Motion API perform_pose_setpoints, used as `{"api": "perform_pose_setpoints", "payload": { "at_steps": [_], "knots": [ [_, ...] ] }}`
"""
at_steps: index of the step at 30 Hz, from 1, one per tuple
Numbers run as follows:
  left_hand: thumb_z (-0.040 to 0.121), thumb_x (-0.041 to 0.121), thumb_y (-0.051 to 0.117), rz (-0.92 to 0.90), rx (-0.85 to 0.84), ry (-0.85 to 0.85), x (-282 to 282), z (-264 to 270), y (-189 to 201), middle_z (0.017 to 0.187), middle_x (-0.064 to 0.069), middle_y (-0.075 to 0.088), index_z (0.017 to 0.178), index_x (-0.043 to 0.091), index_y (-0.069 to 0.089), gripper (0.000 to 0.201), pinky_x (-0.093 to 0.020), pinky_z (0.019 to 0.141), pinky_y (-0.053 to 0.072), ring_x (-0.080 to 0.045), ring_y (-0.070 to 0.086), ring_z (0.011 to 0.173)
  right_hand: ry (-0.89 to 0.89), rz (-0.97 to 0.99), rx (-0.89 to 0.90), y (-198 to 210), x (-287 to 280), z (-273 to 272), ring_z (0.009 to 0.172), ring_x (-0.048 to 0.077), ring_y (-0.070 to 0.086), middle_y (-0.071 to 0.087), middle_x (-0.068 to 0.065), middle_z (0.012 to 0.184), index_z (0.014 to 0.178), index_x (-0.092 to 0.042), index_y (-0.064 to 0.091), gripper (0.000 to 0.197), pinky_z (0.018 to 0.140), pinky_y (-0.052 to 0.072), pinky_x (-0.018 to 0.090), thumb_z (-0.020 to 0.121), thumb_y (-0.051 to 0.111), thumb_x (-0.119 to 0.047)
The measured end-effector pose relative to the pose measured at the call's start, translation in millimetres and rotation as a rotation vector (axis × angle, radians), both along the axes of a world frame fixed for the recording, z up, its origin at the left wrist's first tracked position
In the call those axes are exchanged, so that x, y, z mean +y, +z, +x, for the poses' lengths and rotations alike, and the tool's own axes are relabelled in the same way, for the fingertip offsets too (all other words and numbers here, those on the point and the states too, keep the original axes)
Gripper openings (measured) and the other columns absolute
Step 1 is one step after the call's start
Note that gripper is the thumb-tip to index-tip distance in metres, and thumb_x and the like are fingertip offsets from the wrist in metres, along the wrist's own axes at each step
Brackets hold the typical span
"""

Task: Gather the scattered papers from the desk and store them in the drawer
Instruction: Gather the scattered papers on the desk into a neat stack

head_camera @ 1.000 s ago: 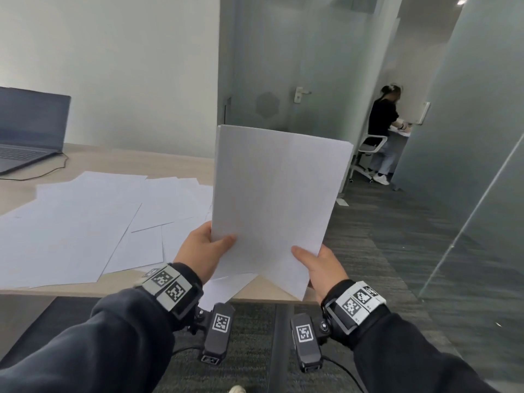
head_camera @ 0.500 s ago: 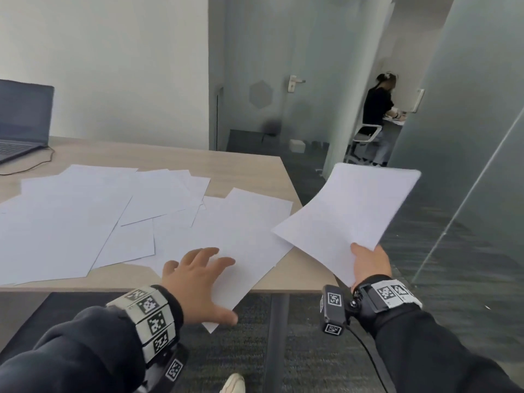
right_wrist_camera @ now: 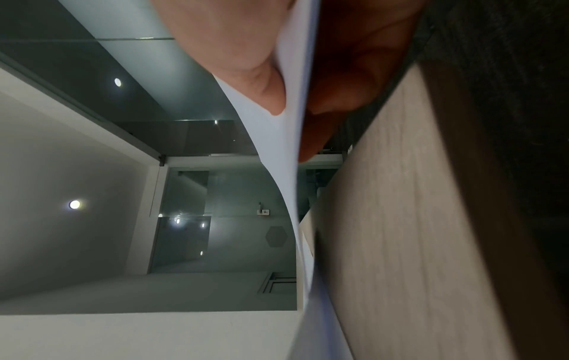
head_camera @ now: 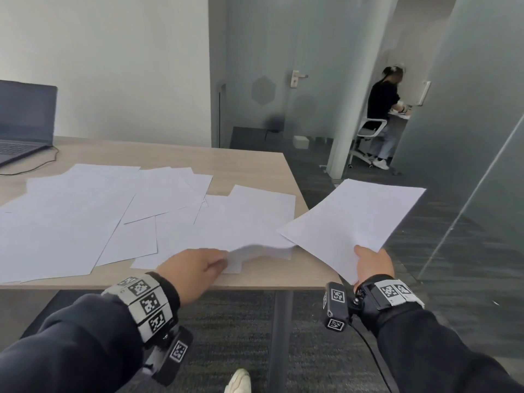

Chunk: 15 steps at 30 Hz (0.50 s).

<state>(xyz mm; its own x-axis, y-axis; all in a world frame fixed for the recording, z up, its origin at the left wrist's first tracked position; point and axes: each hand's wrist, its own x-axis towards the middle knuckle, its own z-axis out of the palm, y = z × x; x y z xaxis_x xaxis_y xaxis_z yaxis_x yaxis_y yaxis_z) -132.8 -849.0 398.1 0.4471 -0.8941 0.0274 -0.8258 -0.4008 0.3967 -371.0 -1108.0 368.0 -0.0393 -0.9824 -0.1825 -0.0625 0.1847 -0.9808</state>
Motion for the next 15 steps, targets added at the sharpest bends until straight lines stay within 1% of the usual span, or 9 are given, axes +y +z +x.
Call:
{"api": "perform_pose_setpoints", "payload": {
  "at_steps": [1, 2, 5, 7, 9, 11, 12, 13, 15],
  "knots": [
    [0.102, 0.051, 0.034, -0.071, 0.054, 0.049, -4.2, -0.2, 2.2, 0.075, 0.007, 0.065, 0.102, 0.036, 0.063, 0.032, -0.025, 0.064, 0.046, -0.010, 0.061, 0.069, 0.002, 0.008, -0.009, -0.2, -1.2, -0.8, 0.082, 0.030, 0.057, 0.056, -0.002, 0.081, 0.109, -0.012, 0.054, 0.017, 0.068, 0.043, 0.036, 0.092, 0.058, -0.013],
    [0.104, 0.043, 0.037, -0.156, 0.101, 0.099, -7.9, -1.1, 4.3, 0.068, 0.010, 0.059, 0.100, 0.036, 0.062, 0.027, -0.023, 0.058, 0.041, -0.008, 0.057, 0.063, 0.000, 0.009, -0.018, -0.9, -2.7, -1.7, 0.083, 0.030, 0.058, 0.058, 0.000, 0.083, 0.111, -0.011, 0.056, 0.021, 0.070, 0.044, 0.036, 0.091, 0.059, -0.014],
    [0.106, 0.035, 0.037, -0.360, 0.210, 0.239, -18.5, 1.2, 4.5, 0.074, 0.010, 0.061, 0.102, 0.032, 0.063, 0.026, -0.024, 0.059, 0.038, -0.009, 0.057, 0.071, -0.008, -0.003, 0.001, -0.8, -4.6, -6.4, 0.088, 0.029, 0.059, 0.059, 0.003, 0.090, 0.108, -0.012, 0.054, 0.017, 0.076, 0.045, 0.037, 0.092, 0.058, -0.013],
    [0.106, 0.033, 0.036, -0.437, 0.245, 0.292, -24.5, 0.8, 6.6, 0.077, 0.002, 0.063, 0.094, 0.028, 0.060, 0.027, -0.026, 0.060, 0.038, -0.021, 0.060, 0.076, -0.010, -0.013, 0.015, -0.3, -4.1, -9.6, 0.090, 0.028, 0.057, 0.058, 0.005, 0.095, 0.107, -0.014, 0.052, 0.014, 0.077, 0.042, 0.034, 0.094, 0.057, -0.011],
    [0.106, 0.031, 0.036, -0.484, 0.238, 0.313, -30.2, -1.3, 9.6, 0.072, 0.000, 0.060, 0.085, 0.026, 0.058, 0.030, -0.027, 0.058, 0.037, -0.025, 0.057, 0.073, -0.003, -0.031, 0.022, -0.3, -3.9, -11.5, 0.091, 0.028, 0.058, 0.060, 0.007, 0.101, 0.112, -0.013, 0.055, 0.018, 0.075, 0.042, 0.032, 0.094, 0.056, -0.010],
    [0.106, 0.030, 0.036, -0.483, 0.216, 0.289, -36.3, -2.3, 11.6, 0.075, 0.004, 0.060, 0.100, 0.021, 0.063, 0.029, -0.029, 0.062, 0.038, -0.022, 0.056, 0.075, 0.009, -0.037, 0.040, -0.6, -4.0, -13.0, 0.091, 0.028, 0.058, 0.060, 0.008, 0.102, 0.112, -0.012, 0.055, 0.018, 0.066, 0.041, 0.030, 0.094, 0.056, -0.010],
    [0.106, 0.030, 0.036, -0.454, 0.187, 0.259, -39.9, -1.8, 10.5, 0.087, 0.004, 0.065, 0.116, 0.023, 0.063, 0.030, -0.030, 0.072, 0.043, -0.023, 0.059, 0.085, 0.015, -0.037, 0.051, -1.6, -3.5, -13.0, 0.090, 0.029, 0.058, 0.060, 0.008, 0.101, 0.110, -0.012, 0.054, 0.016, 0.062, 0.041, 0.030, 0.094, 0.056, -0.010],
    [0.106, 0.031, 0.037, -0.400, 0.146, 0.213, -44.8, 0.4, 7.2, 0.108, 0.002, 0.068, 0.131, 0.027, 0.058, 0.033, -0.033, 0.087, 0.046, -0.024, 0.060, 0.102, 0.021, -0.029, 0.057, -3.6, -4.4, -12.6, 0.091, 0.030, 0.059, 0.060, 0.008, 0.099, 0.109, -0.010, 0.054, 0.016, 0.062, 0.043, 0.030, 0.094, 0.056, -0.010],
    [0.105, 0.037, 0.036, -0.224, 0.049, 0.121, -56.2, 4.4, -0.9, 0.149, 0.004, 0.050, 0.144, 0.034, 0.045, 0.041, -0.040, 0.112, 0.036, -0.023, 0.046, 0.135, 0.035, -0.022, 0.049, -5.5, -3.3, -11.3, 0.094, 0.032, 0.064, 0.064, 0.008, 0.100, 0.114, -0.005, 0.057, 0.025, 0.073, 0.053, 0.037, 0.091, 0.058, -0.013]
  ]
}}
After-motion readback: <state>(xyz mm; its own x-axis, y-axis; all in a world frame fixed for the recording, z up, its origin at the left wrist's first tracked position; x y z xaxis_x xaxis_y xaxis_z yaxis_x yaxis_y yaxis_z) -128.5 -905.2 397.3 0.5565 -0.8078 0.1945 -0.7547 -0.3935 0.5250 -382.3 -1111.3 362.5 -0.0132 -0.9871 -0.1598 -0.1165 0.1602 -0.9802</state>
